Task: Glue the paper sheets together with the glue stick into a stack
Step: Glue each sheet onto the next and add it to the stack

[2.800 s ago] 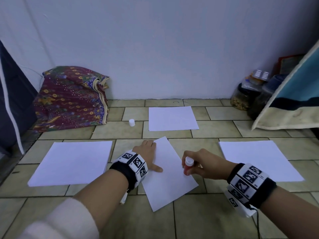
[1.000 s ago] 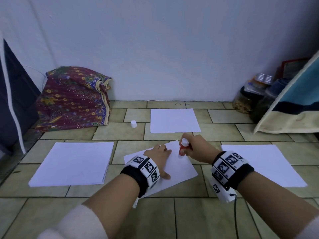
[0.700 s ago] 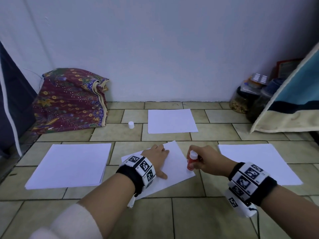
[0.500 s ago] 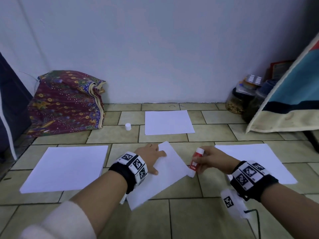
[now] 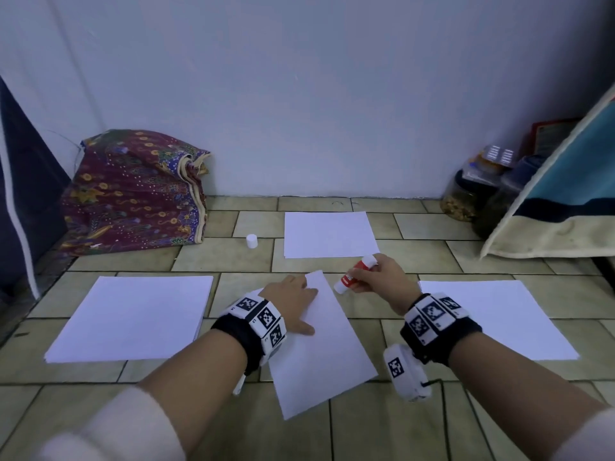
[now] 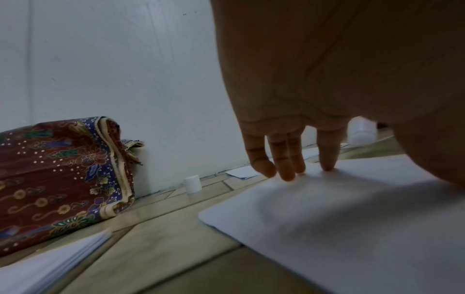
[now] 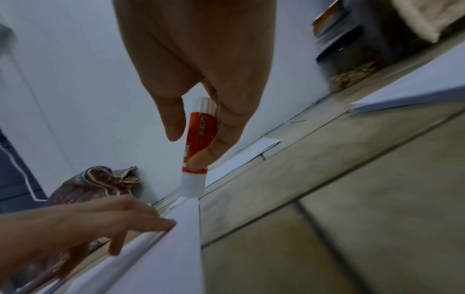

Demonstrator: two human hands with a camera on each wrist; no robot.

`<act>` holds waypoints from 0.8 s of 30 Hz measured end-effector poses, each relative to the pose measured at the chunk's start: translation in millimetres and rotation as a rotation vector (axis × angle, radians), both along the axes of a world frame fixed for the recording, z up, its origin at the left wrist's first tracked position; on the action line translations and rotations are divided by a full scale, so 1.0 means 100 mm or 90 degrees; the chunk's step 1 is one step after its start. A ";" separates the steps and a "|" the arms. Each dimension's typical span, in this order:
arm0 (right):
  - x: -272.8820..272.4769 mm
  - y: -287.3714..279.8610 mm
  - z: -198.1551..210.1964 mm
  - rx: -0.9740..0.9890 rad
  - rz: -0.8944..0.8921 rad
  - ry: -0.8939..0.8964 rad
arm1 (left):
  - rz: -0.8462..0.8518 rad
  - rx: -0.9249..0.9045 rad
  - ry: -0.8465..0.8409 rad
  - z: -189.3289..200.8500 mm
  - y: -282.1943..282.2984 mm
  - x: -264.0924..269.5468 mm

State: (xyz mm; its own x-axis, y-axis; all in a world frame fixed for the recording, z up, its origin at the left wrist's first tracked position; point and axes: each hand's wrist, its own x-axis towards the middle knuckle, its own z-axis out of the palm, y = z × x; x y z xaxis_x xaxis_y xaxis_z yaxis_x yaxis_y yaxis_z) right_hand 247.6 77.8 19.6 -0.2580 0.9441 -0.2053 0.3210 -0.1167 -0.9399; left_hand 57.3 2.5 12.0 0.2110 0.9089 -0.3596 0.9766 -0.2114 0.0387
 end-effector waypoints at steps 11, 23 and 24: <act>-0.72 -0.04 0.06 0.236 0.206 -0.279 | 0.145 0.057 -0.066 -0.16 -0.01 0.00; -0.20 -0.19 0.18 0.263 0.461 -0.398 | 0.131 0.051 -0.074 -0.12 -0.01 -0.06; -0.13 -0.24 0.20 0.261 0.476 -0.401 | 0.127 0.046 -0.071 -0.11 0.00 -0.07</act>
